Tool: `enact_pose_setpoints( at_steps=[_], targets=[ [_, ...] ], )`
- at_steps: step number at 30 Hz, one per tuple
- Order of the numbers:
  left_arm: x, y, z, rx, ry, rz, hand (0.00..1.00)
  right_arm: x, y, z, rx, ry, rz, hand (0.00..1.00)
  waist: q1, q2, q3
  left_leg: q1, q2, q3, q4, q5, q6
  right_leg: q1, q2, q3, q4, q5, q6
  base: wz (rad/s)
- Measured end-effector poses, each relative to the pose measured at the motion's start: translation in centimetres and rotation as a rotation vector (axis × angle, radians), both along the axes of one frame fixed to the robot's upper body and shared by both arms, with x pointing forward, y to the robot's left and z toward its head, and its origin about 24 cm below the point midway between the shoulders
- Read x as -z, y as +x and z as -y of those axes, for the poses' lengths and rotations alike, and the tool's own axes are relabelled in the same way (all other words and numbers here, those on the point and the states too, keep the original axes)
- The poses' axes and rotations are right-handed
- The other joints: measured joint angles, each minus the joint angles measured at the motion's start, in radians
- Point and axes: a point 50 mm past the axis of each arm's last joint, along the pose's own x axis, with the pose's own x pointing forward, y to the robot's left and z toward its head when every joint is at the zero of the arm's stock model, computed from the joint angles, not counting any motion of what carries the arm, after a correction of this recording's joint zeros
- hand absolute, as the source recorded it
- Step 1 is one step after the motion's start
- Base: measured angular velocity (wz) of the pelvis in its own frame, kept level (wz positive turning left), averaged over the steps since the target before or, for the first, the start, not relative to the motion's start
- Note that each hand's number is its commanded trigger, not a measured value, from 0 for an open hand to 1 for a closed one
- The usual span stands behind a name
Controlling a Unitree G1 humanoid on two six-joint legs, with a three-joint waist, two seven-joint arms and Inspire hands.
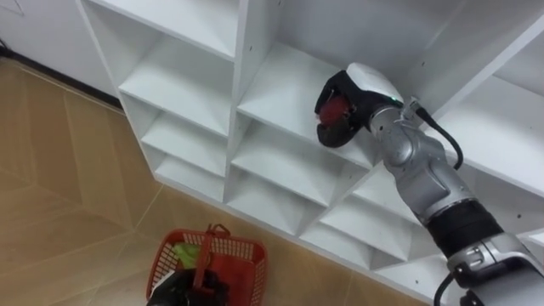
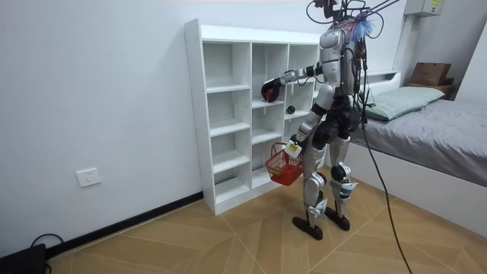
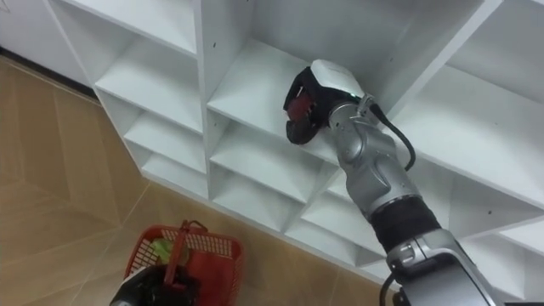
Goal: Collect fruits from the closet
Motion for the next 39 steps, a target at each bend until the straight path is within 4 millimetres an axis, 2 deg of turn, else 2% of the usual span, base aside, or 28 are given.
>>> enact_pose_setpoints(
  at_steps=[7,9,13,15,17,19,23,28,32,36,39],
  targets=[
    [0.0,0.0,0.1,-0.022,-0.002,-0.002,1.0,-2.1,-0.1,-1.0,-0.046,0.025,0.084,1.0,-0.052,0.013,-0.0007,0.0,0.001,0.001,0.01,0.0,0.0,0.004,-0.001,0.015,0.001,0.0,0.0,0.01],
    [0.0,0.3,0.6,-0.019,-0.012,0.004,1.0,-3.1,-0.3,-1.4,-0.064,0.001,0.132,1.0,-0.069,0.027,-0.0023,-0.003,0.001,0.004,0.014,-0.001,0.001,0.003,-0.001,0.016,0.001,0.0,0.0,-0.03],
    [-0.6,1.2,1.8,-0.001,-0.037,0.049,1.0,-4.6,-1.0,-2.2,-0.099,0.025,0.201,1.0,-0.078,0.05,-0.0055,0.009,0.002,0.021,0.015,-0.001,0.001,0.01,-0.001,0.022,0.002,0.0,0.0,-0.08],
    [-0.8,1.5,2.7,0.029,-0.043,0.066,1.0,-4.8,-1.7,-2.5,-0.122,0.044,0.214,1.0,-0.078,0.069,-0.0115,0.033,0.002,0.029,0.006,-0.001,0.002,0.026,-0.001,0.036,0.003,0.0,0.0,-0.12],
    [-0.8,1.5,2.9,0.03,-0.047,0.062,1.0,-4.6,-2.1,-2.7,-0.133,0.054,0.207,1.0,-0.078,0.078,-0.0158,0.058,0.004,0.035,-0.004,-0.001,0.002,0.041,-0.001,0.044,0.002,0.0,0.0,-0.16],
    [-0.9,1.6,3.2,0.029,-0.052,0.065,1.0,-4.4,-2.1,-2.6,-0.128,0.055,0.201,1.0,-0.082,0.079,-0.0167,0.079,0.005,0.044,-0.011,-0.001,0.001,0.058,-0.001,0.048,0.002,0.0,0.0,-0.13],
    [-1.5,2.2,3.7,0.037,-0.063,0.097,1.0,-4.4,-2.7,-2.7,-0.141,0.066,0.196,1.0,-0.092,0.079,-0.0169,0.09,0.008,0.055,-0.011,-0.001,0.001,0.065,0.001,0.068,0.003,0.0,0.0,-0.08],
    [-1.4,2.1,4.3,0.063,-0.052,0.093,1.0,-3.4,-3.7,-2.7,-0.157,0.086,0.155,1.0,-0.11,0.079,-0.0171,0.106,0.008,0.062,-0.01,-0.003,0.004,0.077,-0.001,0.069,0.006,0.0,0.0,-0.03],
    [-1.3,2.0,4.5,0.065,-0.056,0.09,1.0,-2.6,-4.6,-2.8,-0.158,0.179,0.121,1.0,-0.127,0.08,-0.0162,0.106,0.007,0.057,-0.003,-0.003,0.005,0.081,-0.002,0.065,0.007,0.0,0.0,0.01],
    [-1.3,2.0,4.5,0.065,-0.058,0.088,1.0,-1.5,-5.2,-2.8,-0.145,0.303,0.066,1.0,-0.136,0.094,-0.0151,0.111,0.012,0.056,0.001,-0.005,0.007,0.088,-0.004,0.064,0.007,0.0,0.0,0.0],
    [-1.3,2.0,4.7,0.064,-0.061,0.089,1.0,-0.6,-5.8,-2.7,-0.139,0.338,0.033,1.0,-0.14,0.115,-0.0124,0.124,0.007,0.057,-0.002,-0.005,0.008,0.098,-0.006,0.067,0.007,0.001,0.002,-0.01]
  ],
)
